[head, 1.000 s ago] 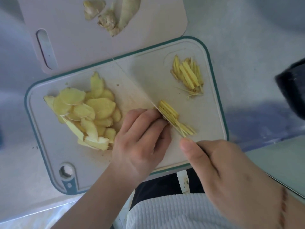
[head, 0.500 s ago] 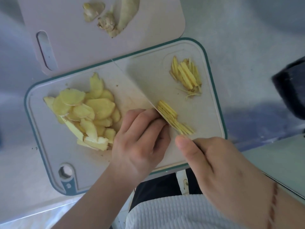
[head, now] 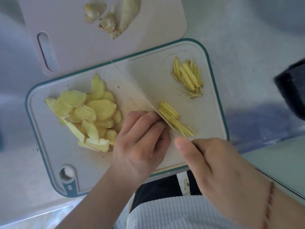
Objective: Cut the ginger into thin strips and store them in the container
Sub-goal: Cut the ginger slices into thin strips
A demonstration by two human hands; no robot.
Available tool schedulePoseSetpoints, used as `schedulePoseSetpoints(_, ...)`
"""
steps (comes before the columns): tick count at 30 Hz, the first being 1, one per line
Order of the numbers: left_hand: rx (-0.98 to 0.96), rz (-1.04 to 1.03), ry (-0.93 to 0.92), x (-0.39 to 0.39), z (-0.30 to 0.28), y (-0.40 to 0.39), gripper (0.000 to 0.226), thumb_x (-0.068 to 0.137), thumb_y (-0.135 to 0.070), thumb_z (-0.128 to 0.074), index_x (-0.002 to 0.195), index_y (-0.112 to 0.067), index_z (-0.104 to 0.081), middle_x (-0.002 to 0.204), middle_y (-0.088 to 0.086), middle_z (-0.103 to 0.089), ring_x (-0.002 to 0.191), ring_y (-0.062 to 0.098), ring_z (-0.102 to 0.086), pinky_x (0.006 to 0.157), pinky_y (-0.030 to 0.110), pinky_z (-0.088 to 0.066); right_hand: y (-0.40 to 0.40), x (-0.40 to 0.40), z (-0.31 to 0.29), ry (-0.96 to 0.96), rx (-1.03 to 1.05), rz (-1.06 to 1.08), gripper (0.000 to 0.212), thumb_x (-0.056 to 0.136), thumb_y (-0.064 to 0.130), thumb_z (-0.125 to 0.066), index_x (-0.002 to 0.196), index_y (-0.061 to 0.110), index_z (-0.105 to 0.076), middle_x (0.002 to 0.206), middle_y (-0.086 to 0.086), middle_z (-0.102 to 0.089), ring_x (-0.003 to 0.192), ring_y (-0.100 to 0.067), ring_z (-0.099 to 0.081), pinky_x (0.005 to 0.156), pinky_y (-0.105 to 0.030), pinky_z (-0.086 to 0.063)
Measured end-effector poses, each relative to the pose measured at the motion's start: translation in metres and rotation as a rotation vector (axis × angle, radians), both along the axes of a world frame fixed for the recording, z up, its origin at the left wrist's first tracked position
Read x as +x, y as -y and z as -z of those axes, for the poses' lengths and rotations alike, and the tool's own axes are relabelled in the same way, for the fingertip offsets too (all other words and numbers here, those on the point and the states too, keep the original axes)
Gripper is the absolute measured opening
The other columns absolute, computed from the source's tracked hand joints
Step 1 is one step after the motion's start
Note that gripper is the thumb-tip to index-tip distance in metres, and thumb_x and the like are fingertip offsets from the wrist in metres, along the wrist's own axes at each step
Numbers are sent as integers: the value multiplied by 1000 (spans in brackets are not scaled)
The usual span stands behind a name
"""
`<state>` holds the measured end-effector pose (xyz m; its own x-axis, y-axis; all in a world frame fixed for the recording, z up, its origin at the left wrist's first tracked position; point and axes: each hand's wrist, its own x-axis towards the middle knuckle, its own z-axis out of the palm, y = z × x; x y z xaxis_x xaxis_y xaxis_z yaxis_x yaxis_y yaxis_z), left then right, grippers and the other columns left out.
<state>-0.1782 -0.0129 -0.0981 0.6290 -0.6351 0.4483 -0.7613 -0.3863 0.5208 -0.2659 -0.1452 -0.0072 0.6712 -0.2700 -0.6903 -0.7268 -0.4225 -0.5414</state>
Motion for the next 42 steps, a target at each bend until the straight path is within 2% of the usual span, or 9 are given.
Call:
schedulePoseSetpoints(3,-31,18,-20,1,-1,1,31,97,-3,-60,68,0,-70,78,11,-67,81,22,-55,90,16,-39,1,16,7,49,-13,-21,67,77,74,-14,50,18,-36,40,1,-39,42,-13,-43,41,-21,-35)
schedulePoseSetpoints(8,-60,13,-16,0,-2,0,38,99,-4,-54,63,0,-67,68,12,-60,76,23,-51,91,14,-36,-2,24,8,90,-20,-27,69,79,75,-13,54,17,-43,40,2,-38,41,-14,-43,41,-23,-36)
schedulePoseSetpoints(13,-50,39,33,0,2,0,14,93,4,-61,82,-2,-67,80,10,-61,77,22,-49,90,14,-35,-1,44,17,145,-25,-60,75,83,72,-17,58,9,-50,41,2,-40,37,-12,-40,40,-25,-35)
schedulePoseSetpoints(17,25,48,47,0,2,-1,8,89,3,-69,84,4,-75,89,14,-71,84,29,-62,89,27,-50,15,34,12,157,-96,-48,68,78,75,-17,51,16,-38,41,5,-33,38,-11,-34,41,-24,-30)
schedulePoseSetpoints(22,21,39,17,-1,-3,-1,4,83,5,-73,79,4,-75,86,15,-70,84,30,-62,85,36,-54,23,23,6,176,52,4,65,85,72,-23,49,18,-27,41,5,-24,38,-9,-25,41,-29,-28)
schedulePoseSetpoints(29,-5,20,8,-1,-3,0,4,80,8,-76,78,5,-76,86,14,-73,88,27,-63,84,35,-56,7,-9,0,136,-14,-39,67,87,73,-21,50,17,-27,41,2,-31,40,-12,-33,42,-15,-29)
schedulePoseSetpoints(36,-1,8,-8,1,-3,0,4,80,8,-74,77,5,-76,86,14,-73,87,27,-64,82,35,-56,6,-11,1,107,-19,-38,72,78,78,-16,52,14,-32,44,1,-39,44,-15,-39,47,-18,-34)
schedulePoseSetpoints(39,4,-3,-14,0,-3,1,4,76,8,-78,77,5,-76,85,14,-72,86,27,-64,83,33,-56,6,-12,-2,94,-18,-41,69,78,79,-17,57,18,-39,45,4,-42,46,-13,-43,46,-14,-31)
schedulePoseSetpoints(42,-1,-14,-11,1,-3,1,9,82,8,-71,74,4,-75,81,12,-71,84,25,-62,85,25,-51,5,-11,-2,58,-46,-61,72,78,80,-15,52,15,-34,48,7,-46,50,-11,-46,48,-15,-33)
